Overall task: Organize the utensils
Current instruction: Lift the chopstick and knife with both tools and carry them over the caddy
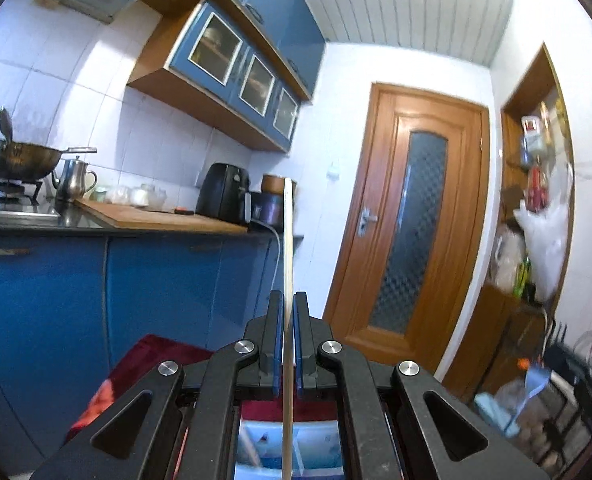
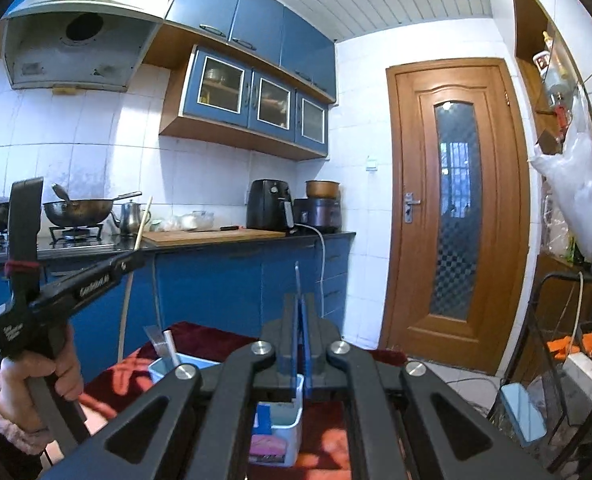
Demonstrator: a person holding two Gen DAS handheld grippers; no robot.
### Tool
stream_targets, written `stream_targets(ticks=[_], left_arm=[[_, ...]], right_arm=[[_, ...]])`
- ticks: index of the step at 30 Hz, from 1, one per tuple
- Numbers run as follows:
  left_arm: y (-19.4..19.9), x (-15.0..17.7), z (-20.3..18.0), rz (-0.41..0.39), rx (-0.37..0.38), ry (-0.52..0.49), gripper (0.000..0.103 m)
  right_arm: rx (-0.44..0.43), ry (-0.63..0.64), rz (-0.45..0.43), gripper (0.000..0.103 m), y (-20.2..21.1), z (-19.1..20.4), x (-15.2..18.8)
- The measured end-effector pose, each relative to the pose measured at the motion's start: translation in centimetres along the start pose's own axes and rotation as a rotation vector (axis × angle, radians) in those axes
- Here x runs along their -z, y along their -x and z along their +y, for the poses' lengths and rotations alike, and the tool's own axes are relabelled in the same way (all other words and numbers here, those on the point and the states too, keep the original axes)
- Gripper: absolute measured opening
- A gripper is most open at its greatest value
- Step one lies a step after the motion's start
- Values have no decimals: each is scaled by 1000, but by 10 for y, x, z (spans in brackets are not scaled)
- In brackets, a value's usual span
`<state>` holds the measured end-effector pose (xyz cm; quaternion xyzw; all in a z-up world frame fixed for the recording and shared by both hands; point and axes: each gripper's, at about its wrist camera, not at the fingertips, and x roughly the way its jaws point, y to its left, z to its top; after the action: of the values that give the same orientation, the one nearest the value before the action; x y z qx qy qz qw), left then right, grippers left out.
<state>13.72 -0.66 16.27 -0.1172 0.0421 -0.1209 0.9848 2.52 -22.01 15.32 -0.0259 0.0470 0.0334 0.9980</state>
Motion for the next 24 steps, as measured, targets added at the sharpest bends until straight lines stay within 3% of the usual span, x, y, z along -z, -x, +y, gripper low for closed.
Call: stream_targets(ticks=[5, 9, 16, 24], left_arm=[[-28, 14, 4, -12, -2, 47, 4], [-46, 32, 4, -19, -49, 34, 4], [-61, 65, 4, 42, -61, 13, 4], [-54, 75, 3, 74, -59, -12, 4]], right_arm=[[18, -1, -3, 3, -16, -4, 0], [38, 16, -19, 3, -27, -8, -3], [90, 44, -42, 3, -54, -6, 2], [72, 63, 42, 4, -85, -1, 26]])
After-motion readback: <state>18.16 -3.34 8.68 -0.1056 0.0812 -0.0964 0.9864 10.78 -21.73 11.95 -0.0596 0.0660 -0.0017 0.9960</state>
